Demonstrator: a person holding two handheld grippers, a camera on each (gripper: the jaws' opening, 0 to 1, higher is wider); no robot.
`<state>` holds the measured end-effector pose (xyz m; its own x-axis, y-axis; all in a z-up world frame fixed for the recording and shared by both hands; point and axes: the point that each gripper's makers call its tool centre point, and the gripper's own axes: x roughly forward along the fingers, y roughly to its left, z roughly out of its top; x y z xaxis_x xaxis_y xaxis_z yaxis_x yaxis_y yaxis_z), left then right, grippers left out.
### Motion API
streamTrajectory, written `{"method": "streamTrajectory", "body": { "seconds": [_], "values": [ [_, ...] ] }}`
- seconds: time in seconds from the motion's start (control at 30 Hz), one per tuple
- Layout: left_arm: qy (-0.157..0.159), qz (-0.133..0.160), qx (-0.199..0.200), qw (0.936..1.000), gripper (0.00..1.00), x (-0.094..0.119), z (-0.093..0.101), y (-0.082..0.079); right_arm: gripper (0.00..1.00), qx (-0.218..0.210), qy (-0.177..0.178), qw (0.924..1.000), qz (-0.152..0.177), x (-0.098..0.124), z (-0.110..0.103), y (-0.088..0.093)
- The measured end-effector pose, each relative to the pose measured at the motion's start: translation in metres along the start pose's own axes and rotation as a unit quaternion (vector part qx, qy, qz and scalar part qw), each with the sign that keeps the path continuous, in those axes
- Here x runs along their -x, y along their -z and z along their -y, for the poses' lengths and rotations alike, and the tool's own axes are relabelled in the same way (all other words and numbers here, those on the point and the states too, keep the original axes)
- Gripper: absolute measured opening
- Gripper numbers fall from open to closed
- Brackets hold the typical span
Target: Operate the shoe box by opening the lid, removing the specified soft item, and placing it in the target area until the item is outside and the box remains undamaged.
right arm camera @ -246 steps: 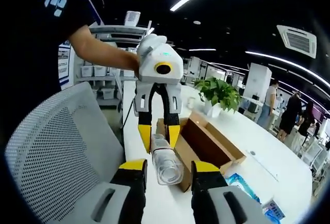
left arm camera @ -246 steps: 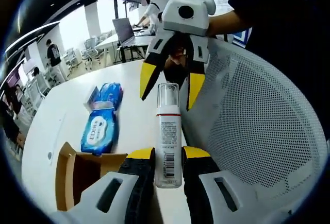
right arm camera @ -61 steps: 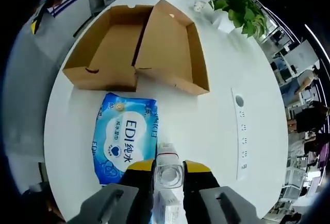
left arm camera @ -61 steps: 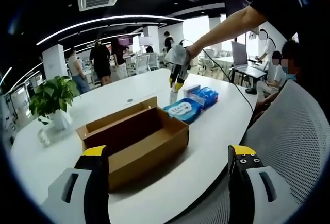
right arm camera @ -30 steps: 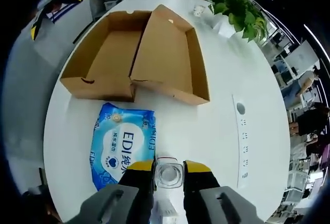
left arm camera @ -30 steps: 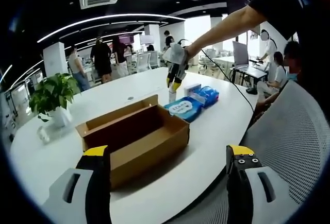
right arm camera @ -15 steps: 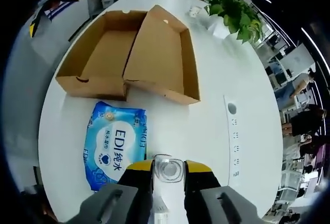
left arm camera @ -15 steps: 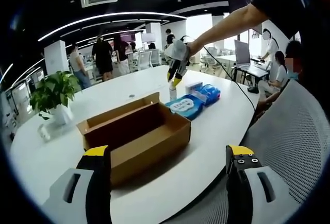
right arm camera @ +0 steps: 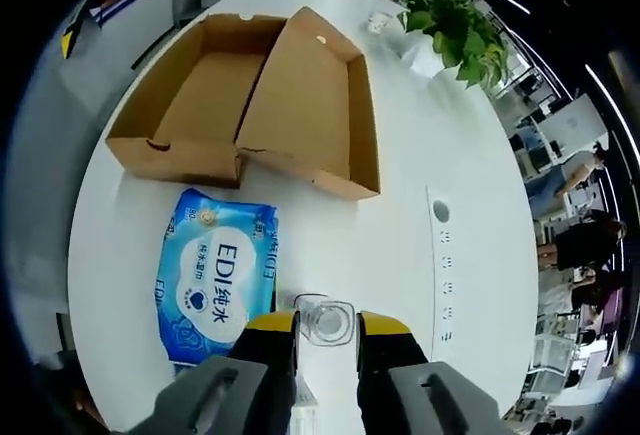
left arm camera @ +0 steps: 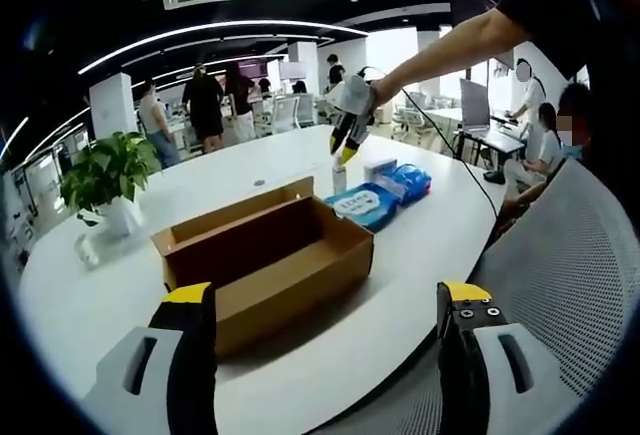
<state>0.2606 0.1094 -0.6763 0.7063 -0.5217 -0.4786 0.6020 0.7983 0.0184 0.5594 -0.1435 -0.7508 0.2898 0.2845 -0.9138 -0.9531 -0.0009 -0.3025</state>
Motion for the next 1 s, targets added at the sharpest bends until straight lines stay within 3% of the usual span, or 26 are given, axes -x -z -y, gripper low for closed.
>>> {"method": "streamTrajectory", "body": {
  "seconds": [0.53, 0.87, 1.0],
  "values": [
    [-0.006, 0.004, 0.014, 0.9999, 0.93, 0.000, -0.003, -0.001, 0.22, 0.004, 0.002, 1.0000, -0.004, 0.006, -0.005, 0.001],
    [-0.016, 0.004, 0.027, 0.9995, 0.88, 0.002, -0.007, -0.002, 0.28, -0.036, 0.018, 0.9991, 0.016, 0.016, 0.000, -0.008],
    [-0.017, -0.001, 0.040, 0.9991, 0.80, 0.003, -0.010, -0.001, 0.30, -0.061, 0.025, 0.9973, 0.032, 0.020, 0.003, -0.014]
  ]
}}
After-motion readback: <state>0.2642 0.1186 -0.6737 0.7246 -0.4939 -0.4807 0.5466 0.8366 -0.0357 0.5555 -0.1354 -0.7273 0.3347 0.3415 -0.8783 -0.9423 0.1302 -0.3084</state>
